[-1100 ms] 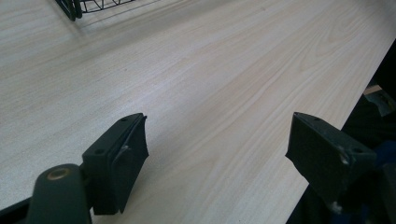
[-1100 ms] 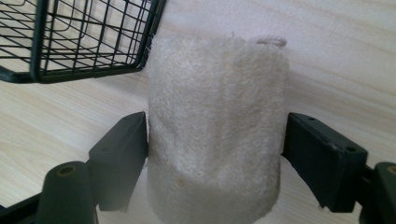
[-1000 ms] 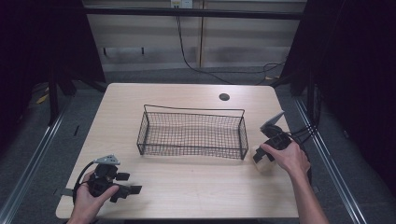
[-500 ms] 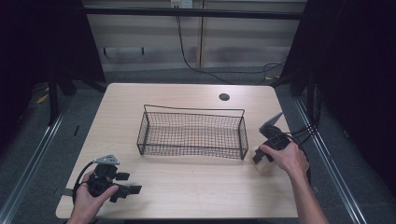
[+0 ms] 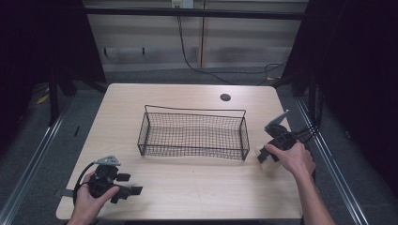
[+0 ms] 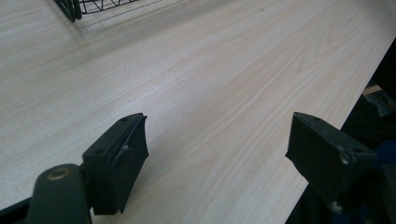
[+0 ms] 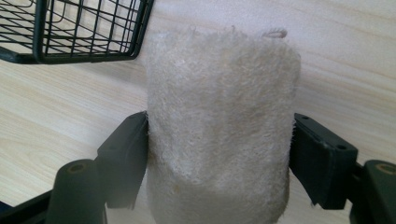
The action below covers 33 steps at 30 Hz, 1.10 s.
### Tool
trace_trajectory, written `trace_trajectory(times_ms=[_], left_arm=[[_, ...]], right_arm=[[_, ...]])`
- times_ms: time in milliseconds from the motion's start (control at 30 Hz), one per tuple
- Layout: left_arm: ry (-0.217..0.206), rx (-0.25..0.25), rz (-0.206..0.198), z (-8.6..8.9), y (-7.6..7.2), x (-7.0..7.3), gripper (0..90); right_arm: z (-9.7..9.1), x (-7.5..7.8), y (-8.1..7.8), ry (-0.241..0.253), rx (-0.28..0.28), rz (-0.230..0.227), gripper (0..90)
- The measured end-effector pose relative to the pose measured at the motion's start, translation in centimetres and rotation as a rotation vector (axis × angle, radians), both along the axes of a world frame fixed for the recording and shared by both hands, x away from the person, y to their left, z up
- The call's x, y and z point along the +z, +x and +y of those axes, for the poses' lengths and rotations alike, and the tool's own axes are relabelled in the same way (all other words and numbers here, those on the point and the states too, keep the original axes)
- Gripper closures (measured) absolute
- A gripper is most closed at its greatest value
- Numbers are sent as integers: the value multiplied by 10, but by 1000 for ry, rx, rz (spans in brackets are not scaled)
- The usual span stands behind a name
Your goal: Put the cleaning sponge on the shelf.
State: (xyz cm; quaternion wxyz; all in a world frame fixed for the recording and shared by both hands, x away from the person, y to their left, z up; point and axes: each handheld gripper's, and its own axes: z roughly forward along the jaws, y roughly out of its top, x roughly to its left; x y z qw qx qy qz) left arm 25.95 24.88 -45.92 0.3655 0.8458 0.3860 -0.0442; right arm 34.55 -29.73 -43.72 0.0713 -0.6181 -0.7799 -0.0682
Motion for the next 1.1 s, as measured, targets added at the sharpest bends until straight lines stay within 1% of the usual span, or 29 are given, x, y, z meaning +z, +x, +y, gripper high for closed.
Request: trace_trajectory(times_ms=[133, 167, 233, 467, 533, 600, 667, 767, 800, 867, 1033, 1067, 1100], left_arm=[[-3, 4, -1, -1, 0, 0, 198], [-2, 4, -1, -1, 0, 0, 198], [-1, 5, 0, -1, 0, 0, 198], [-2, -2, 0, 0, 0, 0, 198], [-2, -1, 0, 0, 0, 0, 198], [-3, -1, 1, 0, 0, 0, 198], [-2, -2, 2, 0, 0, 0, 198], [-2, -2, 1, 0, 0, 0, 198], [-3, -1, 1, 0, 0, 0, 198], [-5, -2, 0, 0, 0, 0, 198], [-5, -4, 2, 0, 0, 0, 198], [-5, -3, 0, 0, 0, 0, 198], [-6, 2, 1, -1, 0, 0, 198]], right_arm=[[-2, 2, -2, 12, -6, -6, 261], [-3, 3, -2, 9, -10, 3, 261], [-3, 4, -3, 2, -10, 3, 261], [-4, 18, -3, -2, 0, -18, 260], [-4, 19, -3, 3, -3, -18, 261], [-5, 20, -4, 0, -4, -8, 261], [-5, 20, -5, -1, 2, -9, 261], [-5, 21, -6, 17, 8, -15, 261], [-6, 22, -6, 23, 9, -7, 261], [-6, 22, -7, 26, 7, -10, 261], [-7, 28, -7, 17, 10, -11, 261], [-7, 32, -7, 26, 12, -3, 260], [-7, 33, -7, 24, 17, -1, 261]])
